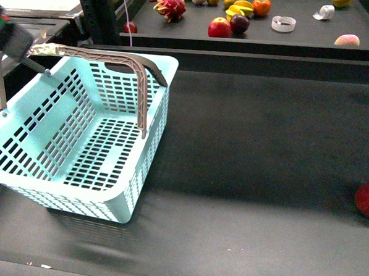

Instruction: Pick mango with right arm and hold basket with left

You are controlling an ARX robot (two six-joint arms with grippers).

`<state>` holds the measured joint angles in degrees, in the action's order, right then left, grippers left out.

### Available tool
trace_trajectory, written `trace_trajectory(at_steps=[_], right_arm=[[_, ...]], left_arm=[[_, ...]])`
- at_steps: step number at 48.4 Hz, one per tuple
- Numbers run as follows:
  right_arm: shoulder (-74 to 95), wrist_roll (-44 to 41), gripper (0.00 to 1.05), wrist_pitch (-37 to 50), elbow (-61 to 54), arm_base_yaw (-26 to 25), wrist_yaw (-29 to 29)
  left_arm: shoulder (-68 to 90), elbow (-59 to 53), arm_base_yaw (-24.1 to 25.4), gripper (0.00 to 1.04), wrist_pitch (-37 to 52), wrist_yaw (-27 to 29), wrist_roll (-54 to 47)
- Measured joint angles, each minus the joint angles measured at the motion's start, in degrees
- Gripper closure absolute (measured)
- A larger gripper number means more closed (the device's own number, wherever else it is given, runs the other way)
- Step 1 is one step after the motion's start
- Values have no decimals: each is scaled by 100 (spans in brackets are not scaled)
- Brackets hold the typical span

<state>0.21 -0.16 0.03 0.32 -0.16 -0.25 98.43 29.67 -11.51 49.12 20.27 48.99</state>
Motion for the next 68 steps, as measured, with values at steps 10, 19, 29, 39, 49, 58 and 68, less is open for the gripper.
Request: trace_trajectory(at_steps=[10, 19, 29, 39, 49, 58, 68], right_arm=[[0, 0, 8, 0, 0, 0, -2], [0, 0, 8, 0, 0, 0, -2], [2, 0, 8, 0, 0, 0, -2], [0, 0, 8, 0, 0, 0, -2], [0, 0, 8, 0, 0, 0, -2], [0, 0, 8, 0, 0, 0, -2], [0, 0, 8, 0, 0, 0, -2]], left_arm=[[1167, 1139, -271, 8, -420, -345, 356], [1937, 2107, -398, 8, -695, -496, 876], [2341, 2959, -463, 8, -1023, -597, 986], [2656, 3515, -417, 8, -1300, -684, 1001], [2809, 3869, -315, 14, -1434, -785, 962], [2927, 3926, -225, 55, -1438, -855, 933], [2970, 3926, -205, 86, -1451, -894, 1276]])
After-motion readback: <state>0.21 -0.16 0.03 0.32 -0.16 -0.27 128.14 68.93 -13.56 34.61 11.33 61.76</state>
